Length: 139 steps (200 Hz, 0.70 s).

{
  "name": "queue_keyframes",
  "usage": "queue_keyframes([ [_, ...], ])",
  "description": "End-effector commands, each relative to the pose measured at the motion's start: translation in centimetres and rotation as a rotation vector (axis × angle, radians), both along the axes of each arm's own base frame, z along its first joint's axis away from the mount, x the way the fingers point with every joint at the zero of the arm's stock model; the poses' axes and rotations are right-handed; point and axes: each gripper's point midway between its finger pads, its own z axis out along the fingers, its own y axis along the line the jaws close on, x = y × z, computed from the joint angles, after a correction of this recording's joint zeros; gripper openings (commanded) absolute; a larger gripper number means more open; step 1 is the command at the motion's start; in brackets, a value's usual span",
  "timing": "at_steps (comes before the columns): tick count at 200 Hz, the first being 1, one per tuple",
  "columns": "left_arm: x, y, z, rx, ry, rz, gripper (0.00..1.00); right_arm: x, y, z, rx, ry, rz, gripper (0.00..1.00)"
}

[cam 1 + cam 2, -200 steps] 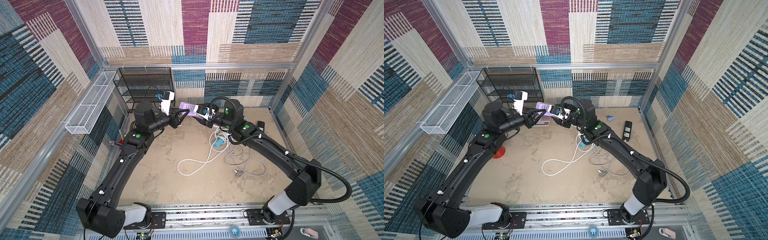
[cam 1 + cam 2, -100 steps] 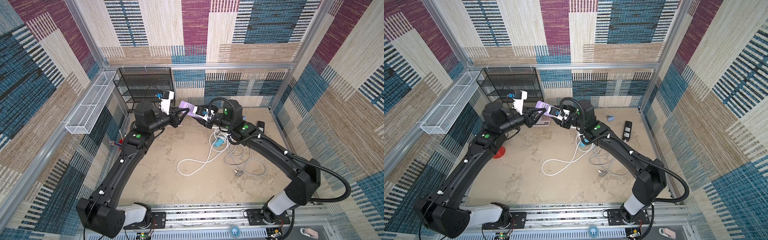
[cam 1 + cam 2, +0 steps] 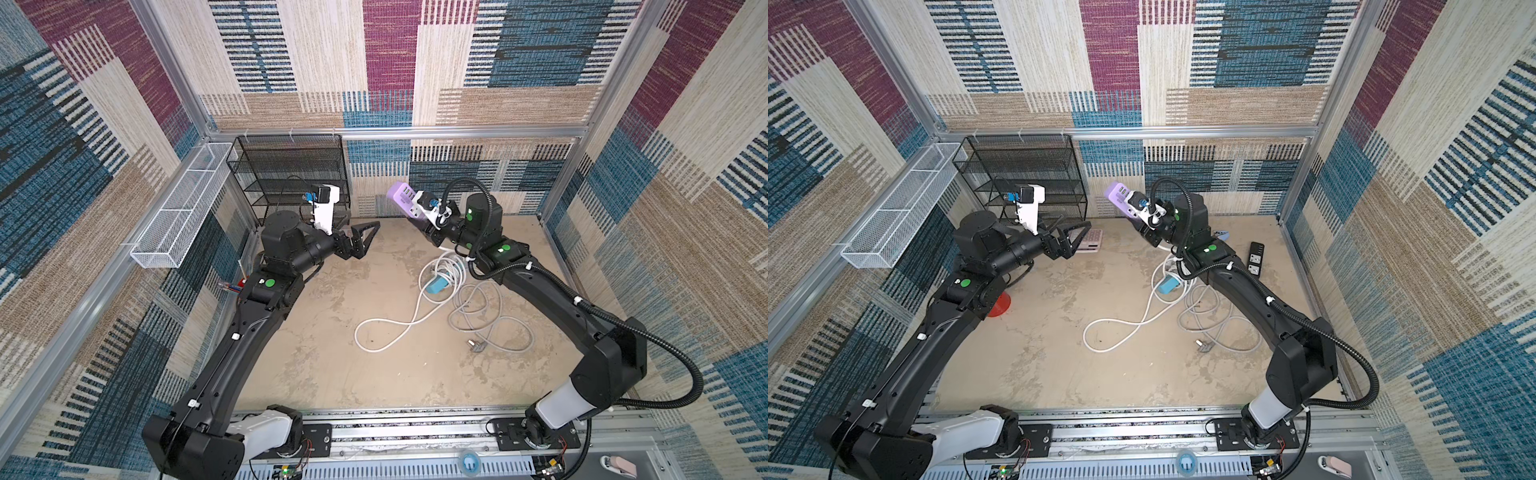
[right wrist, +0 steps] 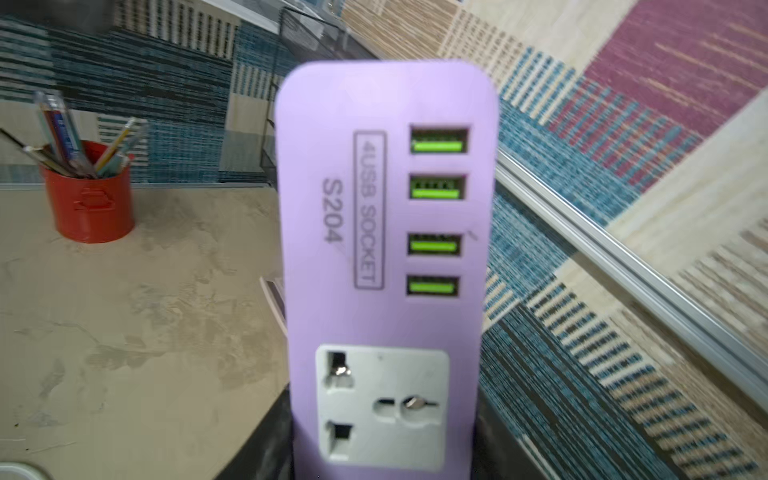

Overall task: Unwrap the cord wrapped around the power strip
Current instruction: Place the power strip at the center of the board.

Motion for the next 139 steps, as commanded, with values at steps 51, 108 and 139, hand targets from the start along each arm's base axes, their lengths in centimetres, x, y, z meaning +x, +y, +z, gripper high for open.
queue_keyframes([
  [51, 0.4, 0.9, 0.6, 0.027, -0.056, 0.060, 0.99, 7.3, -17.1, -4.3, 0.246, 0.299, -0.549, 0.06],
  [108, 0.4, 1.1, 0.5, 0.028, -0.058, 0.070, 0.99, 8.3, -25.0, -13.3, 0.298, 0.555, -0.799, 0.08],
  [139, 0.4, 1.2, 0.6, 0.033, -0.063, 0.074, 0.99, 8.5, -26.9, -18.2, 0.279, 0.661, -0.878, 0.07],
])
